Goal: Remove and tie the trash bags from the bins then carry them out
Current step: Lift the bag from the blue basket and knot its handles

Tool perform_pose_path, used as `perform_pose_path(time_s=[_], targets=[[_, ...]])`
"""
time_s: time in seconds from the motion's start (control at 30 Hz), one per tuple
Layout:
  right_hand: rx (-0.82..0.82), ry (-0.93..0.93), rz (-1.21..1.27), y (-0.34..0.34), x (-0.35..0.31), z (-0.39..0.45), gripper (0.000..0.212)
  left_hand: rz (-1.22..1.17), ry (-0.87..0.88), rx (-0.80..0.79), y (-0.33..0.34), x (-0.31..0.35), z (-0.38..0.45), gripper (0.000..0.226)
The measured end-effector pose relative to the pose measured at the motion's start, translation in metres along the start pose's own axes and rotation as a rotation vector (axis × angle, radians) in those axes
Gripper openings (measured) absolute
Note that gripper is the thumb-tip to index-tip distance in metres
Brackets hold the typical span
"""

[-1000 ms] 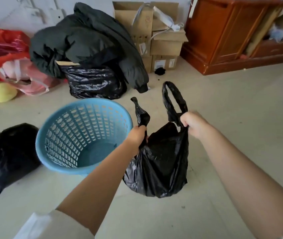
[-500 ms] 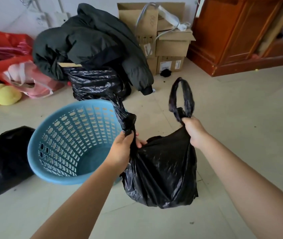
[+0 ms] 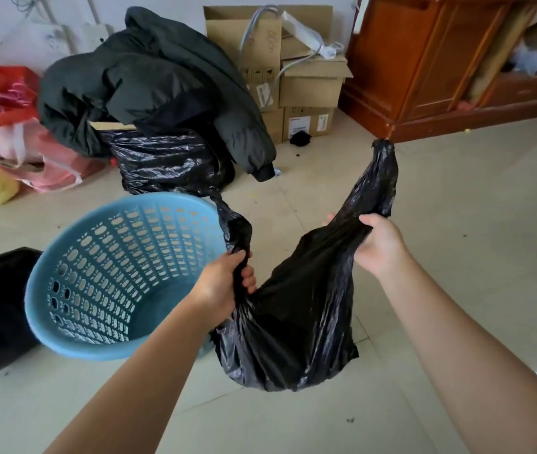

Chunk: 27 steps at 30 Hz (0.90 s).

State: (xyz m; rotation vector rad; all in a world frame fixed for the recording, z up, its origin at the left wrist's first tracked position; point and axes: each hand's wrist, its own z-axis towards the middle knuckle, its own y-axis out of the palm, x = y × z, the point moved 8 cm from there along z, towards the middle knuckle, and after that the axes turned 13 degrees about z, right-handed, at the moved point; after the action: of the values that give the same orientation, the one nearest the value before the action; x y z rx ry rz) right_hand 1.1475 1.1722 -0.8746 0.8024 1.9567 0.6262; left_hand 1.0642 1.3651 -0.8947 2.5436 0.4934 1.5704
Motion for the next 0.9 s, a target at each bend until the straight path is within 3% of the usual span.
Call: perform_pose_path(time_s=[0.07, 0.13, 0.3, 0.43, 0.57, 0.7, 0.77, 0.83, 0.9], targets=[[-0.104, 0.034, 0.054, 0.012, 0.008, -0.006, 0.034, 0.144, -0.091, 0.023, 0.006, -0.012, 0.003, 0.024], [-0.074, 0.072, -0.002, 0.014, 0.014, -0.007, 0.037, 0.202, -0.127, 0.067, 0.009, -0.016, 0.003, 0.028], [-0.04, 0.202, -0.716, -0.001, 0.028, -0.005, 0.031, 0.078, -0.126, 0.132, 0.009, -0.014, 0.001, 0.036], [-0.207, 0.226, -0.801, 0.013, 0.036, -0.012, 0.011, 0.34, -0.135, 0.154, 0.012, -0.012, 0.0, 0.032], [-0.285, 0.091, -1.073, 0.017, 0.038, -0.015, 0.035, 0.538, -0.154, -0.043, 0.019, -0.015, -0.006, 0.03], [-0.356, 0.005, -1.339, 0.022, 0.047, -0.021, 0.027, 0.588, -0.027, -0.23, 0.035, -0.007, -0.022, 0.014], [-0.398, -0.023, -1.548, 0.027, 0.054, -0.025, 0.021, 0.666, 0.026, -0.155, 0.035, -0.003, -0.021, 0.024], [-0.441, -0.006, -1.743, 0.029, 0.061, -0.029, 0.027, 0.6, 0.01, -0.045, 0.027, -0.003, -0.013, 0.047], [-0.473, 0.042, -1.888, 0.026, 0.067, -0.03, 0.032, 0.475, -0.017, 0.072, 0.016, -0.001, -0.008, 0.05]])
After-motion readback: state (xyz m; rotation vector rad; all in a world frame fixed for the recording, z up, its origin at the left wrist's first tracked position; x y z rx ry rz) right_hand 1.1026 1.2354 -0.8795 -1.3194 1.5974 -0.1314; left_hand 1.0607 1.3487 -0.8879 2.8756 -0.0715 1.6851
